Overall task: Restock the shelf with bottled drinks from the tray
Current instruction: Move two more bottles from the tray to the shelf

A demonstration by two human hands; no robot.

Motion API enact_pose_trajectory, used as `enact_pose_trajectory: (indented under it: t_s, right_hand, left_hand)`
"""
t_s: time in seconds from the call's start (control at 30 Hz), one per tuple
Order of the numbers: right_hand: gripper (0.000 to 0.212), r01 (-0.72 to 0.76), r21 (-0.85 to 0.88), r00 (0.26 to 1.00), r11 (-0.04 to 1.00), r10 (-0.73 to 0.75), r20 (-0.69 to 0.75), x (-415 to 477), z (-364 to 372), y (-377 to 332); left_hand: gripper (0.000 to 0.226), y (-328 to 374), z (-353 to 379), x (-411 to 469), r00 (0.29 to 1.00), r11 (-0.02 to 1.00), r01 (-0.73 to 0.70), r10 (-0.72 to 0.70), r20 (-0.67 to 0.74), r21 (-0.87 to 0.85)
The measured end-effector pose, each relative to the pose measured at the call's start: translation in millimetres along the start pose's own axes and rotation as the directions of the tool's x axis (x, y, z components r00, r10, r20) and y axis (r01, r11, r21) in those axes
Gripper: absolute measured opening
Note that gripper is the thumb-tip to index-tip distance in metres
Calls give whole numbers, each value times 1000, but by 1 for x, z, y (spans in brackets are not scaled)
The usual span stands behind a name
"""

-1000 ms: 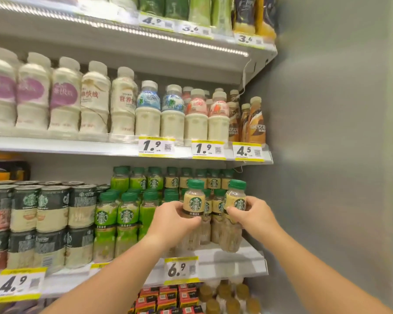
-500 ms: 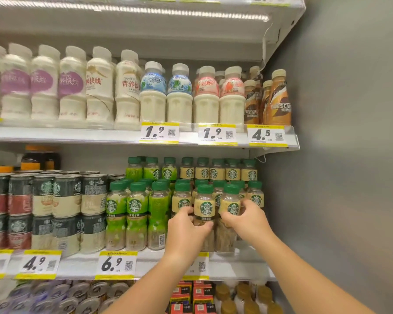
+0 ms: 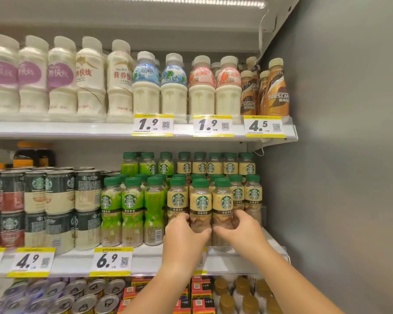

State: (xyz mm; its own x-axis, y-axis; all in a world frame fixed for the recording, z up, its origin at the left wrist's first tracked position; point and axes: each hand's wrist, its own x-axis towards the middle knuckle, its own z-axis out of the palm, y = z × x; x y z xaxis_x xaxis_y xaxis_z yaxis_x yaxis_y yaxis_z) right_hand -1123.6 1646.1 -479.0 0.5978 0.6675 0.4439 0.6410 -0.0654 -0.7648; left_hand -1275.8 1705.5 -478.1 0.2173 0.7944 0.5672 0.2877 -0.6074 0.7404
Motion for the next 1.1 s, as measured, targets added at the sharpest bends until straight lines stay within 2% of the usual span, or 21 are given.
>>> enact_pose_trajectory:
  t_s: [0.07,0.13,0.2,0.4,0.8,1.1]
  right_hand:
    - [66,12,-68,1000,998,-11,17,-4,-1,6]
    - [72,36,-151,999,988,-34,21,-8,-1,10]
    - [76,48,-188,999,981,-47,9,-11,0,12]
    - [85,37,-198,999,980,-37,2,-13,3,12]
    - [85,54,-231,998,972,-58,-11,-10,7,13]
    - [84,71,-317,994,946,-92,-50,-9,14,15]
  left_hand:
    - [40,-5,3,-3,1000,997,1,-2,10,77]
    - [53,-7,5,-4,1000,991,-21,20,13,134]
    - [56,-9,6,-4,999,988,-38,36,15,147]
    - [41,-8,0,-1,1000,980,-14,15,-1,197]
    - [40,-12,9,2,998,976,1,12,-58,217]
    - [43,-16,11,5,997,975,-30,43,-56,221]
